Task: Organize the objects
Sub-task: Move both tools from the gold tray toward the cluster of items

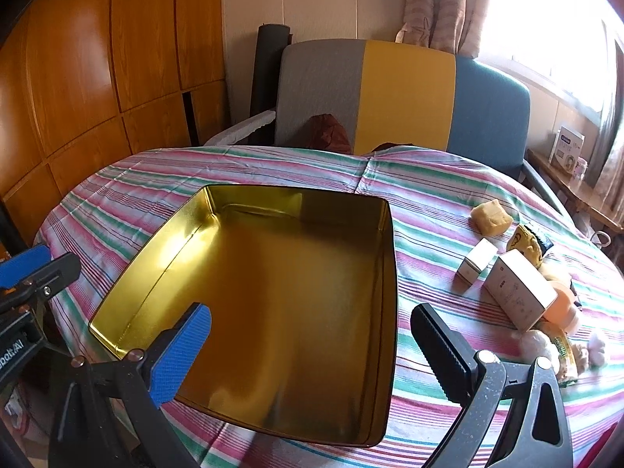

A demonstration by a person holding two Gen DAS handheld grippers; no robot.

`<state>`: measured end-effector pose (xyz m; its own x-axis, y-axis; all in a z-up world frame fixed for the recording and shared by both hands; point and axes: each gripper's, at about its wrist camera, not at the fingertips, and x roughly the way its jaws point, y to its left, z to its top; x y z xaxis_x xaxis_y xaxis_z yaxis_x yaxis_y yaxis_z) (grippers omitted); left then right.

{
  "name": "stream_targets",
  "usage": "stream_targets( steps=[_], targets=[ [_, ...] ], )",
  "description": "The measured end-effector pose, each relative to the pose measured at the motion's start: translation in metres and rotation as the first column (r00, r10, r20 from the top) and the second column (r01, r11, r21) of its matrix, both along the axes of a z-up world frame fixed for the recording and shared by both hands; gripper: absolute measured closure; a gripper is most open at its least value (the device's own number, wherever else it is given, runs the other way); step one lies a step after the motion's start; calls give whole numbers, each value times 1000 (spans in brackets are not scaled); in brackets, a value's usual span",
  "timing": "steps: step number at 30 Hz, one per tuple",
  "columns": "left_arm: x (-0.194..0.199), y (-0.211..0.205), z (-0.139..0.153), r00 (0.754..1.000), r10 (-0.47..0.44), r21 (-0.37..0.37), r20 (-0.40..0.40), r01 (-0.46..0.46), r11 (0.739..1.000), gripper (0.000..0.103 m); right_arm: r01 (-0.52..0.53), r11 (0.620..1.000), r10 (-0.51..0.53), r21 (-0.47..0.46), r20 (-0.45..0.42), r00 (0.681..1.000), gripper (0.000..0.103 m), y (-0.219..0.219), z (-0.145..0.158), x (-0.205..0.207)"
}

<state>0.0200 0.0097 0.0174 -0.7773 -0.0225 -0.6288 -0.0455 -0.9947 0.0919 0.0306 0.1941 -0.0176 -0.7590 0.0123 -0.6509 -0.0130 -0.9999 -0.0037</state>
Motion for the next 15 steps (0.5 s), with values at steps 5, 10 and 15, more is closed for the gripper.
stream_targets(
  steps=[5,10,15],
  targets=[
    [2,6,1,1000,-15,-17,-4,15,1000,59,10,1000,-10,-5,-6,1000,0,10,2,1],
    [-1,12,1,999,-35,-16,6,35,999,59,30,999,-30,-9,-11,999,0,24,6,0],
    [-2,16,0,996,-83,32,34,82,996,59,47,999,-47,12,-5,999,0,32,7,0]
  ],
)
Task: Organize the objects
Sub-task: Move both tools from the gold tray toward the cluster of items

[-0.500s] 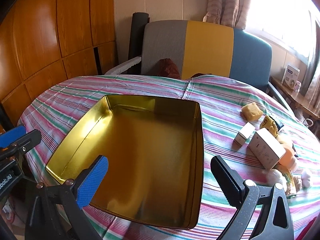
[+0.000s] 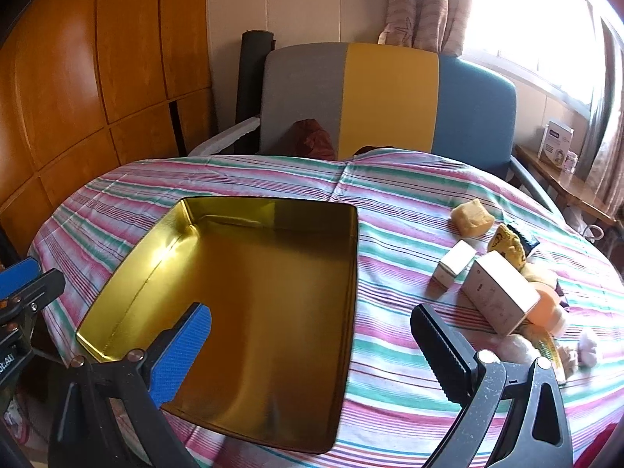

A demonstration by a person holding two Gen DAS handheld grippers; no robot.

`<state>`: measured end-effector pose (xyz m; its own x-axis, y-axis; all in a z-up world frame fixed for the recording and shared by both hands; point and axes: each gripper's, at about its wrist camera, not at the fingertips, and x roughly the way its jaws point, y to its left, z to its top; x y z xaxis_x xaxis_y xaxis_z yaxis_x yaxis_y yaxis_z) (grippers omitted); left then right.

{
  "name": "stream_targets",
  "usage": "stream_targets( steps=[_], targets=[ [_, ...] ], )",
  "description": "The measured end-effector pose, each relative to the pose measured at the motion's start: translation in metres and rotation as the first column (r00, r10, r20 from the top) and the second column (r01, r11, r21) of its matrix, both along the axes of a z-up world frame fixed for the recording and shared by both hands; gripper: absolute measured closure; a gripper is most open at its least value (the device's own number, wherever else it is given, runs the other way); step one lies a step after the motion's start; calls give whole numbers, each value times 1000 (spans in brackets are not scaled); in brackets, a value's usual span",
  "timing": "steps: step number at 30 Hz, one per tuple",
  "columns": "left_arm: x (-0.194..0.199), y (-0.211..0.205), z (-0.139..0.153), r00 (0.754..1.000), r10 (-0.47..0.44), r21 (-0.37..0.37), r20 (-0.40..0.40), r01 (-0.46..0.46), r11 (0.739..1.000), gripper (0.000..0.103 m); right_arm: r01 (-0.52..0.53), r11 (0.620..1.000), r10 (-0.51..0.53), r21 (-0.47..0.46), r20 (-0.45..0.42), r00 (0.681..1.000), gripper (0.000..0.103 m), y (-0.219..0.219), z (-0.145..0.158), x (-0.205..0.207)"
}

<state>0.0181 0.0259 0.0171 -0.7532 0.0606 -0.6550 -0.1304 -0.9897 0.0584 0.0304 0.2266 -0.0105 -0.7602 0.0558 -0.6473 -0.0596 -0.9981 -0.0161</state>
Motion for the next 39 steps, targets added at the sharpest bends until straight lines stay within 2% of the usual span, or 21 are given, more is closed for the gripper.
stream_targets(
  steps=[3,7,12,27,39],
  targets=[
    [-3,1,-1,999,-31,61,37,28,998,59,10,1000,-11,10,5,1000,0,5,2,0],
    [-4,6,-4,997,-58,85,52,54,995,59,45,999,-45,29,3,999,0,17,9,2],
    [-7,21,-5,995,-79,58,61,75,995,59,78,995,-78,66,-12,997,0,27,17,7],
    [-11,58,-8,982,-163,45,91,159,986,59,126,990,-124,61,-33,992,0,65,23,13],
    [-17,97,-5,950,-290,84,117,281,956,59,171,981,-168,95,-30,985,0,96,25,13]
  ],
)
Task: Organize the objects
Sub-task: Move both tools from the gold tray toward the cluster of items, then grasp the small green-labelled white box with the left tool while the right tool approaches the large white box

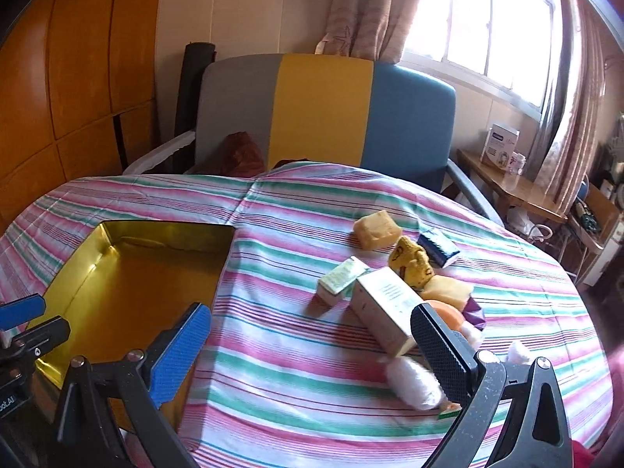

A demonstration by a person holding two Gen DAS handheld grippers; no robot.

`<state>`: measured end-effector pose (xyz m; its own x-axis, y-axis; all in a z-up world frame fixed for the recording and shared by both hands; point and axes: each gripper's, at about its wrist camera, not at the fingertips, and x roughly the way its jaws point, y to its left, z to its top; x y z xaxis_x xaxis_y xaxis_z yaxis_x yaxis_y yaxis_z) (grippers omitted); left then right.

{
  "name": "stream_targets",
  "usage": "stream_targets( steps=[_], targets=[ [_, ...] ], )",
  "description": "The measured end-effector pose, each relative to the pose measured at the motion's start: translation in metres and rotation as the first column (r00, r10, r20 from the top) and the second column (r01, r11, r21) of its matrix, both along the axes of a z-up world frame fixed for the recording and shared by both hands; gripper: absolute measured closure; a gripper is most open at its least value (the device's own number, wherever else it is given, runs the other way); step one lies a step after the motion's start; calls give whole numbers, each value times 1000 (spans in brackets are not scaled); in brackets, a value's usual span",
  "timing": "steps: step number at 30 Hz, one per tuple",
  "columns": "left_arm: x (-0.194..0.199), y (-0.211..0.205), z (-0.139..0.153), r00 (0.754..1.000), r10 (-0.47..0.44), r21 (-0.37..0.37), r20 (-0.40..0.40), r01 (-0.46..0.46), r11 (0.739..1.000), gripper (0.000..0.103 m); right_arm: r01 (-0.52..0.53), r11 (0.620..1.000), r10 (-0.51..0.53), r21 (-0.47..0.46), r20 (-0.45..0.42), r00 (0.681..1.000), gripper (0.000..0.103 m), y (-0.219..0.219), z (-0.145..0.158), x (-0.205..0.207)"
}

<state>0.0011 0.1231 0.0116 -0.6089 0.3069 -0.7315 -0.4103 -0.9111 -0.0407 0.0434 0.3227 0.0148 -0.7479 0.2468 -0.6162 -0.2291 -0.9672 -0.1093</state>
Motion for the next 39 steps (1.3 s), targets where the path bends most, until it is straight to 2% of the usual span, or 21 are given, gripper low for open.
stream_targets(
  steps=[3,7,13,15,19,20,23,25,28,34,36,37,39],
  targets=[
    [-6,12,0,998,-39,28,40,38,999,59,-8,1000,8,-1,21,1000,0,13,2,-2],
    [-16,31,-1,992,-91,78,92,84,993,50,40,998,-38,-40,49,998,0,60,4,-8],
    [-30,79,-5,969,-194,107,150,179,978,49,198,969,-183,-149,107,977,0,166,-22,-4],
    [-36,101,-9,964,-217,73,152,208,975,50,235,955,-219,-178,108,970,0,187,-30,3],
    [-52,147,-23,951,-271,-34,148,279,960,50,283,898,-272,-337,80,959,0,224,-38,21],
    [-57,162,-28,949,-283,-80,139,296,952,50,280,893,-274,-353,66,959,0,227,-36,22],
    [-70,190,-44,936,-315,-155,154,338,928,51,270,885,-279,-380,31,960,0,232,-29,26],
    [-80,210,-57,920,-350,-197,174,381,903,51,255,881,-270,-400,19,963,0,232,-26,29],
    [-95,232,-74,903,-376,-212,209,418,883,51,226,888,-246,-399,2,969,0,226,-21,28],
    [-125,257,-94,892,-381,-236,244,435,869,51,190,901,-210,-389,-8,978,0,220,-19,25],
    [-130,263,-97,889,-389,-234,243,443,865,59,183,903,-203,-389,-11,979,0,219,-19,25],
    [-132,265,-99,887,-391,-235,245,445,864,70,181,905,-201,-386,-12,980,0,219,-18,25],
    [-132,264,-99,887,-394,-211,242,445,870,72,176,909,-196,-378,-13,981,0,218,-19,24]
  ],
)
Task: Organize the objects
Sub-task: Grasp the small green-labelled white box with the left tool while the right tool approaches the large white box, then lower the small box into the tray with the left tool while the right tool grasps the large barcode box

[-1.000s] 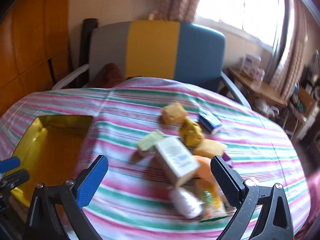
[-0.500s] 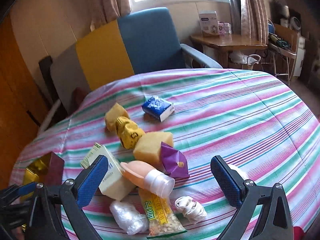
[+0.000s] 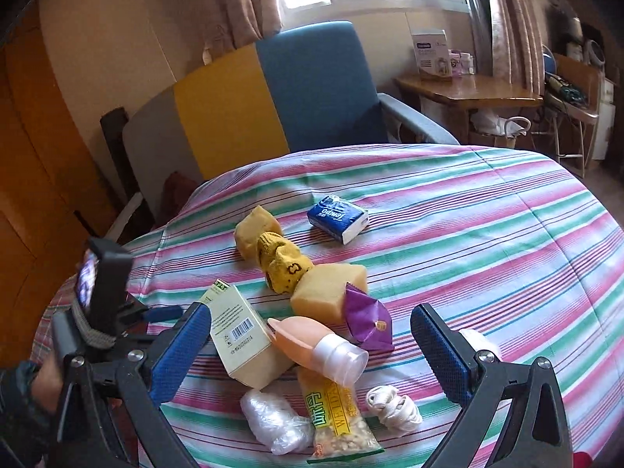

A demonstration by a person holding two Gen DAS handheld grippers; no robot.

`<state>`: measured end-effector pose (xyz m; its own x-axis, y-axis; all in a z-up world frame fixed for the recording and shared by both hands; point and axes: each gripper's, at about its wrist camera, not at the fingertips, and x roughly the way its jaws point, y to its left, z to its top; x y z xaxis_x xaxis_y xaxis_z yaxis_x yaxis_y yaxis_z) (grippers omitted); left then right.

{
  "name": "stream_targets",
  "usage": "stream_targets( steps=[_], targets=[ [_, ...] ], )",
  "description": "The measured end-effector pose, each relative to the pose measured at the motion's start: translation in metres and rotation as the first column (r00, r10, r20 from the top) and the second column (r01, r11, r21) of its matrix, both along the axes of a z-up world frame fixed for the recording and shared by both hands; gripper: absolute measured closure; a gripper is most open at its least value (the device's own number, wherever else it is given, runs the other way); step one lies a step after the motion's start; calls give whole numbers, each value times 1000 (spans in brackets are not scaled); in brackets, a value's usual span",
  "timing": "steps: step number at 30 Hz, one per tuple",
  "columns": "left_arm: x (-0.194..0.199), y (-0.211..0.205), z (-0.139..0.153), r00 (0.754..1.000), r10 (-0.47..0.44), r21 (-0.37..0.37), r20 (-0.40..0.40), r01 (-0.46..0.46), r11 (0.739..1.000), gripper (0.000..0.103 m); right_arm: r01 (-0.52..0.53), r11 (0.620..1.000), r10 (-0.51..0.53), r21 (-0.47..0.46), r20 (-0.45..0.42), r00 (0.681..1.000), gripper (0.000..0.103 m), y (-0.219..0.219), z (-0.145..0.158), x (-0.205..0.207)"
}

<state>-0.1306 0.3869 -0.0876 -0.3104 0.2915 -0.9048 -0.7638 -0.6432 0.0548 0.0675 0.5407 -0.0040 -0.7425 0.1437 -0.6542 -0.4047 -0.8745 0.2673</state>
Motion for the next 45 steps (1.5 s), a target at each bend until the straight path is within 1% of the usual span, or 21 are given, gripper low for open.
stream_targets(
  steps=[2,3,4,5,7,9,11,15,16,19,20,23,26,28,30,31,32,36,39,42,45],
  targets=[
    [6,-9,4,1000,3,40,17,-3,999,73,3,1000,-3,7,7,1000,0,1,-1,-1],
    [12,-15,9,1000,5,54,10,-6,999,73,5,1000,-5,10,12,1000,2,2,-2,-1],
    [19,-24,15,1000,12,71,0,-12,997,73,2,1000,-2,9,14,1000,11,2,-2,-1],
    [25,-32,22,1000,16,92,2,-16,996,73,-3,1000,3,12,19,1000,24,2,-3,-2],
    [41,-54,41,1000,19,153,-2,-18,988,73,-21,1000,20,20,38,999,35,-1,-6,-5],
    [54,-73,57,999,30,190,-24,-25,982,73,-53,998,52,27,50,997,37,-8,-8,-8],
    [67,-100,73,998,57,250,-12,-52,967,73,-107,994,104,36,61,993,37,-19,-10,-13],
    [72,-139,82,993,117,289,8,-114,951,73,-212,976,206,48,108,973,37,-44,-18,-26],
    [73,-149,82,991,132,291,14,-130,948,73,-248,967,239,57,131,962,36,-53,-21,-33],
    [69,-186,84,979,200,291,23,-198,936,73,-300,946,274,120,196,942,27,-72,-27,-53],
    [66,-198,84,974,226,289,25,-224,931,73,-316,940,284,131,216,934,27,-76,-29,-61],
    [50,-237,78,952,305,260,35,-303,917,73,-359,921,307,151,288,907,23,-84,-39,-87],
    [32,-275,71,927,374,218,5,-367,904,73,-400,901,316,170,377,871,22,-91,-55,-114],
    [13,-298,60,908,420,193,7,-413,890,73,-414,892,308,182,426,851,23,-94,-67,-126],
    [-8,-318,48,885,465,166,15,-460,872,73,-431,882,309,189,458,833,32,-98,-73,-131],
    [-17,-323,42,879,477,156,20,-474,867,73,-436,880,303,191,482,822,50,-101,-77,-134],
    [-25,-326,36,870,492,150,18,-489,859,73,-434,878,290,201,496,818,53,-103,-81,-135],
    [-51,-335,22,841,540,143,37,-539,830,73,-423,876,265,232,502,823,53,-108,-82,-133],
    [-61,-336,19,831,556,131,6,-552,824,72,-415,878,253,238,507,824,53,-108,-81,-132],
    [-70,-340,17,814,581,115,-4,-577,809,72,-401,882,236,250,502,832,53,-115,-80,-133],
    [-72,-343,20,804,595,114,-17,-590,800,67,-382,884,225,269,471,853,53,-120,-68,-130]
  ],
)
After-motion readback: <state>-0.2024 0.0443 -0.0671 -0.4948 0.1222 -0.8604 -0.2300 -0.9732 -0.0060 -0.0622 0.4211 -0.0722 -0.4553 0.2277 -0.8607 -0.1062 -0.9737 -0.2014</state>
